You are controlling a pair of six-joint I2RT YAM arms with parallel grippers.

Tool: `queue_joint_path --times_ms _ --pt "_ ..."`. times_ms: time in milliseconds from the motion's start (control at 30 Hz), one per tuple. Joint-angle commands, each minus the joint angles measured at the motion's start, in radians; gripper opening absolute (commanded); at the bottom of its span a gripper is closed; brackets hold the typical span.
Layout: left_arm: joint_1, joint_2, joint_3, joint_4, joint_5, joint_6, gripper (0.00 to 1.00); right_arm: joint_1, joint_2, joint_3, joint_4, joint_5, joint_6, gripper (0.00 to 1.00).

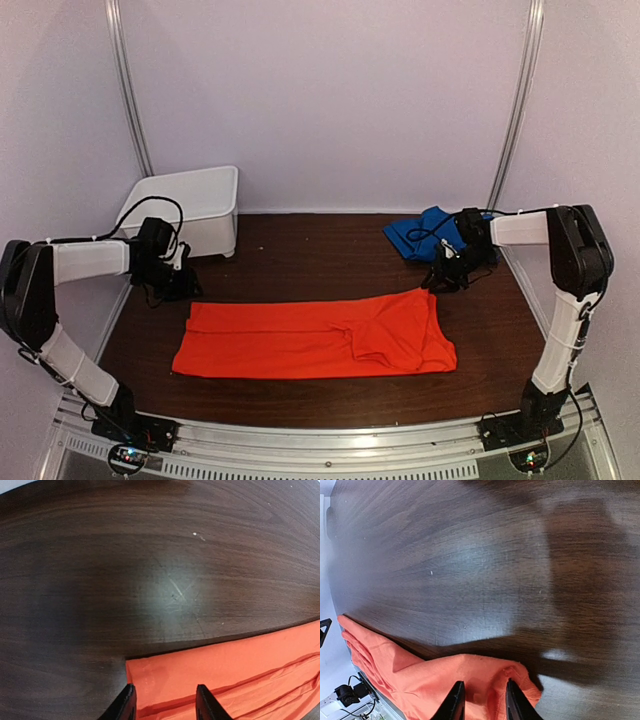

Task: Fold and stack the mixed laundry pile
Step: Adjust the rectangle-folded T-shirt at the center of the board.

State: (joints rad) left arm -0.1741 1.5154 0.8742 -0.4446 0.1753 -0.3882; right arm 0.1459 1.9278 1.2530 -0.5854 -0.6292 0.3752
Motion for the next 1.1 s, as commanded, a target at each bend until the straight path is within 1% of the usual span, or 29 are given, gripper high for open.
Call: queue_joint_path --times_ms 0,167,367,500,767,900,933,1000,1067 --pt "0.056 0.005 0.007 -0.048 0.003 0.011 0.42 -0.002 0.011 0.002 0.038 -0.016 0.010 0.24" --pt "0.082 0.038 0.005 -0.068 0.017 0.021 0.42 -0.002 0.015 0.005 0.035 -0.026 0.005 0.13" --pt "0.082 0.073 -0.011 0.000 0.108 0.017 0.43 -0.002 0.009 0.000 0.029 -0.030 -0.001 0.00" --pt "0.082 0.103 -0.014 0.021 0.125 0.012 0.42 -0.002 0.007 -0.006 0.031 -0.033 0.001 0.00" --pt "0.082 0.160 0.010 0.021 0.080 0.008 0.41 -0.002 0.004 -0.010 0.032 -0.030 0.000 0.00" --pt "0.081 0.167 0.021 0.042 0.095 0.015 0.31 -0.002 0.001 -0.011 0.029 -0.026 -0.003 0.00" --pt "0.082 0.166 0.026 0.043 0.097 0.020 0.26 -0.002 -0.001 -0.010 0.026 -0.024 -0.002 0.00" --pt "0.082 0.162 0.038 0.043 0.103 0.028 0.13 -0.002 -0.005 -0.008 0.023 -0.019 -0.006 0.00" --pt "0.082 0.156 0.051 0.034 0.095 0.031 0.04 -0.002 -0.012 -0.005 0.018 -0.014 -0.010 0.00"
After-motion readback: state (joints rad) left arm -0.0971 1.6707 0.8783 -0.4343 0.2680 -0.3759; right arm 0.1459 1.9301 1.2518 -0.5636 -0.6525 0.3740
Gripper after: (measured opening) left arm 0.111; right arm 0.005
